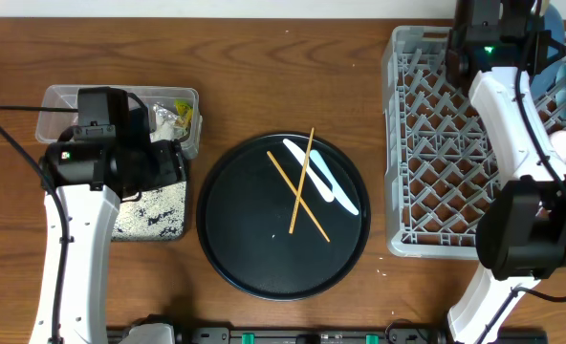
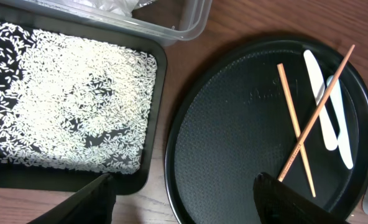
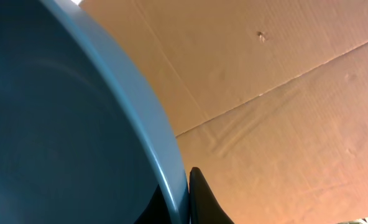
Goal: Sort waste into correct bins and load items into the dishwasher rack
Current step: 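Lift the blue bowl with the right gripper toward the dish rack, then lower the blue bowl into the dish rack and open right gripper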
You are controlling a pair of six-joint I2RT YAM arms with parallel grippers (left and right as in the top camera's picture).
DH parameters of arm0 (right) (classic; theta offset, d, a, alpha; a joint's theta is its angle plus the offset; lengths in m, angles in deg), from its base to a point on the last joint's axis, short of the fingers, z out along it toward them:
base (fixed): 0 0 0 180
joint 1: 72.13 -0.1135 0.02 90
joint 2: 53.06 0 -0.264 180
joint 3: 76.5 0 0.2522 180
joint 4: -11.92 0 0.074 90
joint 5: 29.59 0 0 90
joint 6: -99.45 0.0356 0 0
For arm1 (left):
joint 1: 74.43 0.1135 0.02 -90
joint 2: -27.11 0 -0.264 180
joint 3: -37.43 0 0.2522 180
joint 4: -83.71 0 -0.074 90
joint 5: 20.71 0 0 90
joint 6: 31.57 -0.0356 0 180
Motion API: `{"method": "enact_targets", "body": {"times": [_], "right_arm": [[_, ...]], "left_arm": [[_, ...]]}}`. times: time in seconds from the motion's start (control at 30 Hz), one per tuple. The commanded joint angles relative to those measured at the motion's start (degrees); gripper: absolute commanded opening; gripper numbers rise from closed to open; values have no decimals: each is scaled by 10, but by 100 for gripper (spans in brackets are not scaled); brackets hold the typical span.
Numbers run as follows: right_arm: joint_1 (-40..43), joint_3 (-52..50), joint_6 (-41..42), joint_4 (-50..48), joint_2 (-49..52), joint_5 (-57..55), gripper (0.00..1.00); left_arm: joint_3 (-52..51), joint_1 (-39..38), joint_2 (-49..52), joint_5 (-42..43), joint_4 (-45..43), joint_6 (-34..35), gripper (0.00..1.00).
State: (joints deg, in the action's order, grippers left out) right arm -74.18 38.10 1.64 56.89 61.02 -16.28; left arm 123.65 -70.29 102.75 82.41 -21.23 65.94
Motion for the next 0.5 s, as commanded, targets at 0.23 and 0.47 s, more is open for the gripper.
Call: {"method": "enact_targets", "body": {"times": [0.23, 0.47], "right_arm": [[-7, 2, 0, 5, 14, 15, 1], [-8, 2, 0, 24, 14, 37, 1]], "left_arm": [[7, 3, -4, -3, 2, 2, 73], [7, 3, -4, -3, 2, 2, 73]]}}
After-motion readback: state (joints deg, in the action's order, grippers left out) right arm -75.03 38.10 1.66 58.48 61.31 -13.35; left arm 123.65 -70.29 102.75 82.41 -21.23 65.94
